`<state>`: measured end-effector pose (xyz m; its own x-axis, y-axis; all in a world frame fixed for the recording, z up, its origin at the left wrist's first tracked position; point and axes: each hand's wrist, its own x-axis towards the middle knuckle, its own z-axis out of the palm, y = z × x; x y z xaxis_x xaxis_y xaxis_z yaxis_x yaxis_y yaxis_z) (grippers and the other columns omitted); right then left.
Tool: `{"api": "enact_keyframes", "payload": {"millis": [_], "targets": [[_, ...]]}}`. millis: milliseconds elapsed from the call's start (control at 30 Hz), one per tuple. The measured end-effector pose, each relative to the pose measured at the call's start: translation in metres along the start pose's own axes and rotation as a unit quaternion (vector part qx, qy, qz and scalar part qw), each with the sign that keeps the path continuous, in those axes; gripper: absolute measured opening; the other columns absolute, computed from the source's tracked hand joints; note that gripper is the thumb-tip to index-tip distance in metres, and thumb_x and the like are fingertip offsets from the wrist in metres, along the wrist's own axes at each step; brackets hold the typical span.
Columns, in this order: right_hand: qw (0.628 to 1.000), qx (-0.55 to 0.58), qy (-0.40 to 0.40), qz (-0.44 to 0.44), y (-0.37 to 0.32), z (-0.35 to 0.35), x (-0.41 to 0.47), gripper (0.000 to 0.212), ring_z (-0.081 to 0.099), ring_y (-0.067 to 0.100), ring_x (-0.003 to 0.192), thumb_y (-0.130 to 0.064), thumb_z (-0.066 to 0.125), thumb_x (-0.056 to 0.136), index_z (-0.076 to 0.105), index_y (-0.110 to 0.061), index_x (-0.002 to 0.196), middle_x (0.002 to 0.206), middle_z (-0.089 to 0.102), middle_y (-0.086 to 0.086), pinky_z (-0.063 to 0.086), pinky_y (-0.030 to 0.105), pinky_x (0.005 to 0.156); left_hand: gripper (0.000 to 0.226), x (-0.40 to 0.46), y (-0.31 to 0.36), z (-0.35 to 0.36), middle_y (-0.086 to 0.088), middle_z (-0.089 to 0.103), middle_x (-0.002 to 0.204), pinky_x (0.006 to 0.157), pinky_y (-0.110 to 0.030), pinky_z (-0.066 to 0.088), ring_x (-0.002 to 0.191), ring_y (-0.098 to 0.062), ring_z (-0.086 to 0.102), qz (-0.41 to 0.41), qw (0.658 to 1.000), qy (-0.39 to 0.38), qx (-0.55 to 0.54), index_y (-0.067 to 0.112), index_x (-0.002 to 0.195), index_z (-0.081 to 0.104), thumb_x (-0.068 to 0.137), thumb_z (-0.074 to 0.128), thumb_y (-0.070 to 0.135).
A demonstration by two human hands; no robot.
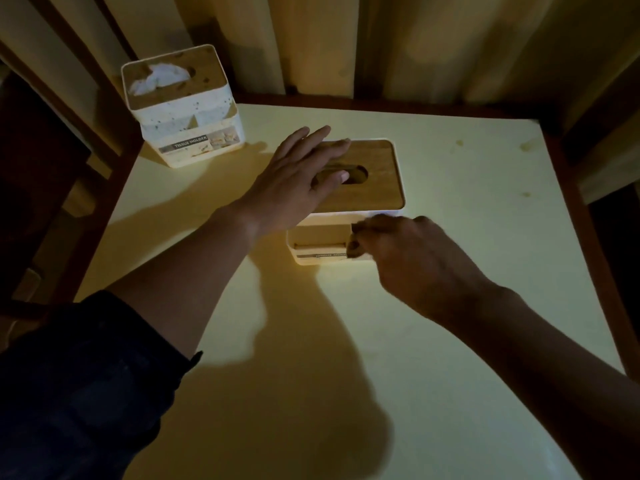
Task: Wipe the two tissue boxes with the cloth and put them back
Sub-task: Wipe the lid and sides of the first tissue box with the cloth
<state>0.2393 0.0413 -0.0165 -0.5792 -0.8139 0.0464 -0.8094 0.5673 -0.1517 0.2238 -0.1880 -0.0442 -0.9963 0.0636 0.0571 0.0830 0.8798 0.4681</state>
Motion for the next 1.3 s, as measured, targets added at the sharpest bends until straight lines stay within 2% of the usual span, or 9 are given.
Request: {"api": "enact_keyframes", "payload": {"millis": [167,267,400,667,800,967,1100,1233,1300], "targets": [[0.998,-0.029,-0.050,-0.025,-0.002,-0.002,0.013,0.009,0.066,0.030,0.067,-0.003,0.064,0.087,0.073,-0.003,0.090,0.080,0.066,0.011,0.046,0.031,0.056,0.055,-0.001,-0.001,0.001,0.006,0.018,0.171,0.125,-0.033,0.006,0.158,-0.016,0.003,0.003,1.000,0.000,0.003,0.035,0.159,0.033,0.107,0.039,0.050],[0.992,0.001,-0.126,0.029,0.004,0.005,0.023,0.024,0.068,0.032,0.100,-0.016,0.051,0.104,0.071,-0.006,0.113,0.108,0.068,0.010,0.049,0.035,0.079,0.056,-0.001,-0.001,0.000,0.006,0.017,0.171,0.126,-0.034,0.007,0.158,-0.016,0.003,0.005,1.000,-0.002,0.007,0.035,0.160,0.032,0.107,0.038,0.052],[0.986,0.061,-0.152,0.031,0.015,-0.015,0.029,0.031,0.074,0.032,0.106,-0.019,0.055,0.107,0.073,-0.014,0.131,0.130,0.071,0.014,0.061,0.039,0.090,0.055,-0.002,-0.002,0.000,0.009,0.017,0.171,0.122,-0.029,0.006,0.157,-0.013,0.003,0.001,1.000,-0.005,0.004,0.036,0.160,0.031,0.107,0.038,0.051],[0.965,0.066,-0.233,0.098,0.005,-0.018,0.037,0.029,0.065,0.031,0.094,-0.022,0.050,0.107,0.068,-0.003,0.119,0.115,0.067,0.017,0.059,0.039,0.085,0.055,-0.002,-0.002,0.000,0.008,0.018,0.170,0.124,-0.034,0.009,0.157,-0.014,0.005,0.002,1.000,-0.002,0.005,0.036,0.160,0.031,0.107,0.038,0.052],[0.966,0.037,-0.241,0.081,-0.001,-0.017,0.037,0.033,0.067,0.033,0.109,-0.022,0.053,0.105,0.069,-0.003,0.125,0.124,0.066,0.018,0.059,0.038,0.093,0.055,0.000,-0.003,0.000,0.009,0.018,0.170,0.124,-0.034,0.009,0.157,-0.016,0.006,0.001,1.000,-0.008,0.015,0.037,0.160,0.031,0.108,0.037,0.052],[0.980,0.049,-0.180,0.074,0.016,-0.032,0.032,0.029,0.074,0.031,0.100,-0.017,0.065,0.102,0.075,-0.020,0.130,0.128,0.071,0.015,0.064,0.039,0.086,0.056,-0.001,-0.003,-0.001,0.009,0.017,0.170,0.125,-0.034,0.010,0.156,-0.015,0.005,0.002,1.000,-0.014,0.006,0.036,0.161,0.029,0.107,0.036,0.052],[0.987,0.117,-0.044,0.103,0.024,-0.062,0.020,0.026,0.057,-0.005,0.066,-0.011,0.072,0.097,0.081,-0.022,0.120,0.102,0.077,-0.002,0.043,0.011,0.059,0.058,-0.001,-0.007,-0.001,0.004,0.018,0.171,0.125,-0.035,0.010,0.156,-0.019,0.007,0.016,1.000,-0.013,0.008,0.035,0.161,0.031,0.107,0.038,0.054],[0.969,0.203,0.112,0.084,0.000,-0.068,0.012,0.041,0.062,-0.018,0.073,0.002,0.081,0.088,0.079,-0.022,0.121,0.090,0.062,-0.027,0.042,-0.005,0.068,0.062,0.002,-0.004,-0.003,0.007,0.015,0.171,0.126,-0.038,0.009,0.157,-0.017,0.004,-0.011,0.999,-0.032,-0.007,0.038,0.160,0.029,0.102,0.032,0.061],[0.963,0.218,0.154,0.034,-0.016,-0.053,0.011,0.035,0.071,-0.008,0.078,0.007,0.080,0.083,0.084,-0.021,0.102,0.091,0.076,-0.019,0.054,0.007,0.074,0.060,0.003,-0.003,-0.006,0.009,0.012,0.172,0.124,-0.037,0.006,0.157,-0.014,0.001,-0.011,0.999,-0.044,-0.029,0.038,0.161,0.028,0.105,0.034,0.058]]}}
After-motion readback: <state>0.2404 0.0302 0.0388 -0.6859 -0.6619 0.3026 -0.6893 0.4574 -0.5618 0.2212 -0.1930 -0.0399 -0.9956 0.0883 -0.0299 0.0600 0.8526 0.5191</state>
